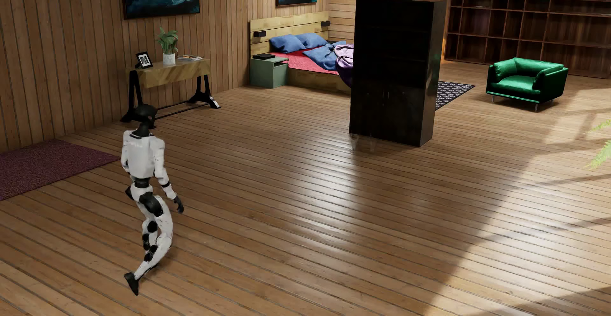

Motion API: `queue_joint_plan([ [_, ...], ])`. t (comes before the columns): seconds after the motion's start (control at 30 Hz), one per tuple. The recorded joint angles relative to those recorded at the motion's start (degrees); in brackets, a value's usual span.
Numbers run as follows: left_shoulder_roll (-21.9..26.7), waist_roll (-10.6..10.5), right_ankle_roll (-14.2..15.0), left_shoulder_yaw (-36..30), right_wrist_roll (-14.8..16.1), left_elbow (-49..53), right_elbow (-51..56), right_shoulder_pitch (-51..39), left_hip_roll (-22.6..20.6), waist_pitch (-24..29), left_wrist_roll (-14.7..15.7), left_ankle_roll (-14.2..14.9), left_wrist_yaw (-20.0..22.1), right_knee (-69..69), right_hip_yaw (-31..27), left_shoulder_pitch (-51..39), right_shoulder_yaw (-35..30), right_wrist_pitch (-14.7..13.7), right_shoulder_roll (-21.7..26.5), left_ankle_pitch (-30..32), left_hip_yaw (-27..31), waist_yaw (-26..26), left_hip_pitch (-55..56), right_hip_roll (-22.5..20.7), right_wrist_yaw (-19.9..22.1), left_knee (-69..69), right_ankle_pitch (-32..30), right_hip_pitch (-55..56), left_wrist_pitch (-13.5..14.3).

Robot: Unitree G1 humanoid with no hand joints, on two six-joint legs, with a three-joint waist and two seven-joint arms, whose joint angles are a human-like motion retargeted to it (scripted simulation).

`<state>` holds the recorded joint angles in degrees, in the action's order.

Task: Go to the shelves

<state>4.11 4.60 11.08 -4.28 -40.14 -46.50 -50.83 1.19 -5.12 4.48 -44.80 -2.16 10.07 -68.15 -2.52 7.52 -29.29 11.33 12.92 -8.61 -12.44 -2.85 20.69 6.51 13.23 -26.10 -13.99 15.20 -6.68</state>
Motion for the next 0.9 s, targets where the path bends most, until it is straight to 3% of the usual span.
queue_joint_plan([
  [0.07,-0.13,1.0,-0.54,1.17,0.56,0.49,3.45,3.43,-1.62,0.31,-0.53,-0.52,2.07,-4.92,-1.93,-1.21,2.62,-1.62,2.27,-3.01,-0.16,0.47,-4.87,-1.36,1.19,0.37,5.6,7.18,1.84],
  [0.1,-0.38,1.25,-2.65,1.71,1.57,1.04,5.39,5.49,-2.26,0.36,-0.63,-0.74,2.56,-4.13,-2.57,-1.79,5.07,-1.69,2.24,-4.6,0.01,0.95,-7.16,-2.22,2.17,0.25,7.68,10.46,2.34],
  [0.17,-0.33,1.38,-4.43,1.23,3.37,4.02,8.86,8.87,-2.95,0.23,-0.15,-1.06,2.49,4.1,-2.65,-2.0,10.82,-1.7,1.27,-7.18,0.68,2.17,-11.65,-3.25,3.02,0.64,16.01,15.83,3.34],
  [0.23,0.62,1.24,-6.87,-0.61,3.29,6.5,11.01,11.31,-3.46,-0.13,-0.58,-1.04,2.81,20.38,-0.75,-2.71,16.22,-1.41,0.06,-8.41,1.53,3.63,-16.07,-2.97,3.72,2.64,19.32,18.92,5.04],
  [0.33,2.12,0.82,-8.64,-4.09,0.22,7.72,11.12,13.01,-4.18,-1.3,-2.41,-0.56,4.71,50.7,4.31,-3.92,19.73,-1.62,-1.94,-8.24,3.23,5.64,-23.21,-2.72,4.46,8.46,15.35,18.9,5.35],
  [0.37,2.35,0.59,-6.55,-5.25,-1.29,7.22,10.57,13.44,-4.53,-1.74,-2.57,-0.36,5.05,57.18,4.08,-4.31,19.93,-2.18,-1.98,-8.12,4.02,6.24,-25.39,-3.28,4.06,9.52,15.39,18.8,4.82],
  [0.4,2.42,0.34,-6.47,-6.01,-2.72,6.28,9.84,13.84,-4.71,-2.18,-2.49,-0.09,5.09,58.96,2.93,-4.54,19.99,-2.84,-1.89,-8.11,4.89,6.85,-27.39,-4.02,3.41,9.94,15.31,18.9,4.16],
  [0.47,2.7,-0.5,-11.16,-6.39,-5.51,3.42,7.85,14.52,-3.76,-3.06,-1.97,0.88,3.35,53.2,0.78,-4.29,19.86,-4.15,-2.15,-7.02,6.94,8.02,-31.64,-6.21,2.27,9.6,8.59,19.4,2.17],
  [0.53,2.74,-2.25,-12.07,-4.62,-7.5,0.52,4.85,14.2,-1.29,-3.59,-1.4,2.58,1.61,46.68,1.96,-2.29,20.83,-4.08,-3.2,-0.69,7.61,8.7,-33.66,-7.91,1.27,5.06,5.47,18.31,-1.03],
  [0.6,2.98,-4.34,-13.19,-3.13,-8.08,-0.71,0.76,11.66,2.39,-3.32,-1.14,8.2,0.33,44.3,3.59,1.16,23.78,-3.47,-5.25,10.91,8.23,9.04,-29.28,-10.44,1.49,-8.36,9.23,15.48,-3.25],
  [0.67,5.69,-6.17,-13.86,-7.08,-8.28,0.01,-0.48,10.49,8.22,-2.63,-2.86,15.54,-4.52,44.96,5.65,3.02,25.04,-4.8,-6.84,24.59,7.52,9.03,-19.28,-12.45,3.0,-27.63,12.56,11.29,-1.15],
  [0.7,7.95,-7.08,-14.16,-9.33,-8.73,1.68,-0.56,9.24,11.75,-2.22,-4.01,16.36,-7.16,45.28,6.54,3.71,24.51,-5.82,-7.39,27.38,6.78,8.7,-13.92,-13.58,3.0,-35.61,14.11,9.3,0.78],
  [0.77,10.0,-8.6,-14.76,-9.6,-10.63,6.39,-0.65,5.44,15.6,-1.4,-4.05,14.57,-8.36,45.74,7.11,5.63,21.83,-7.79,-7.92,19.23,7.46,7.42,-3.72,-16.01,2.24,-44.63,17.31,5.05,1.97],
  [0.83,8.89,-9.53,-15.22,-3.98,-12.33,11.33,-0.53,1.04,17.18,-0.82,-0.54,11.43,-4.75,44.3,6.46,8.39,19.01,-8.79,-8.1,8.22,8.19,5.84,4.55,-17.97,1.77,-43.9,21.42,1.35,0.81],
  [0.9,6.01,-9.83,-15.54,1.51,-12.71,14.93,-0.14,-3.58,17.28,-0.63,2.99,9.69,-0.28,43.78,5.04,10.88,16.65,-9.23,-8.54,1.15,8.63,4.46,10.33,-18.76,1.31,-33.68,24.97,-2.6,-0.46],
])
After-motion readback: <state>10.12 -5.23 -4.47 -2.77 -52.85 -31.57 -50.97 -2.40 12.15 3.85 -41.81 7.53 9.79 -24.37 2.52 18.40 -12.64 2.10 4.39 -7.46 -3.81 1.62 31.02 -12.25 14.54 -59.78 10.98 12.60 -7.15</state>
